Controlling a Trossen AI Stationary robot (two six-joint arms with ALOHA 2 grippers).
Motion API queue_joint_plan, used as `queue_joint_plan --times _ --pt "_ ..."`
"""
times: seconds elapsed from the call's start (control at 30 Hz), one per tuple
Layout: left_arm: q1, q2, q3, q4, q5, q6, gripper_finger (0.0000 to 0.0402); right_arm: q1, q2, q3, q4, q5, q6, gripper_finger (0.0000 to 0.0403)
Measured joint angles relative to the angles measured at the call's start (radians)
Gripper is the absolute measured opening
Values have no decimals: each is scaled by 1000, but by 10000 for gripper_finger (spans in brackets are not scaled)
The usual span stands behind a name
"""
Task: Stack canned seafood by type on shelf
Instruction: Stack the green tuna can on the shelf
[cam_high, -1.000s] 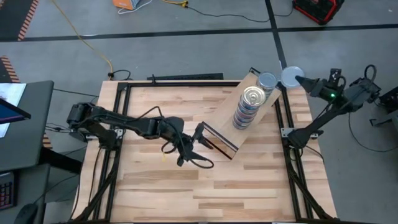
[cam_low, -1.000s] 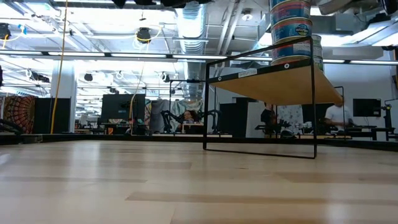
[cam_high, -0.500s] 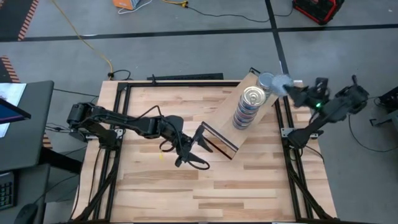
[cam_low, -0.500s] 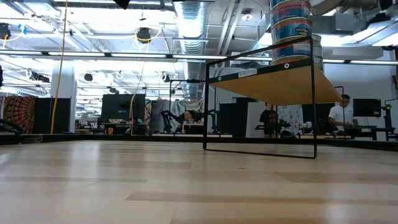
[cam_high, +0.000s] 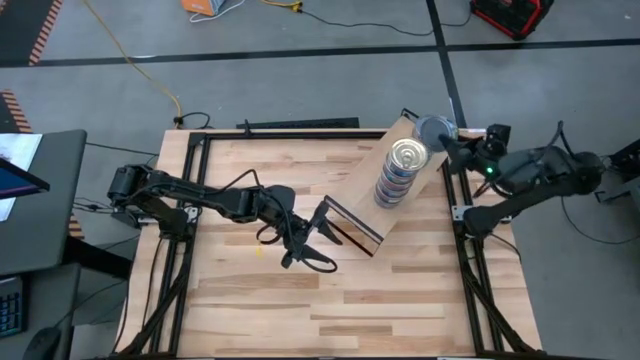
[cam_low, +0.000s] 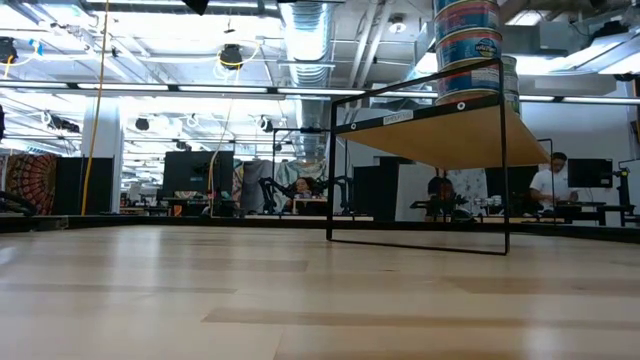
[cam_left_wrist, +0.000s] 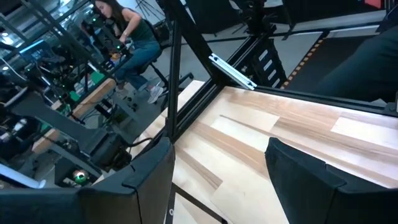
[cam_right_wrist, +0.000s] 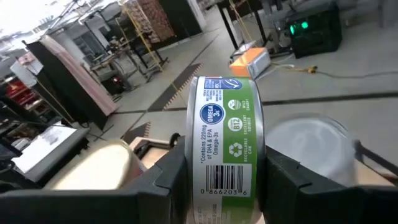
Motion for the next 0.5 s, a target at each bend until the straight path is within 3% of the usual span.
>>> queue_joint_plan --times 0.2,0.37,0.5 --pt "0 0 0 -10 -1 -10 239 -213 16 0 249 -231 -267 167" --pt "0 0 0 -17 -1 -12 239 -406 26 2 243 -378 -312 167" --pt "0 0 0 -24 -2 -27 239 -580 29 2 230 -591 -330 167"
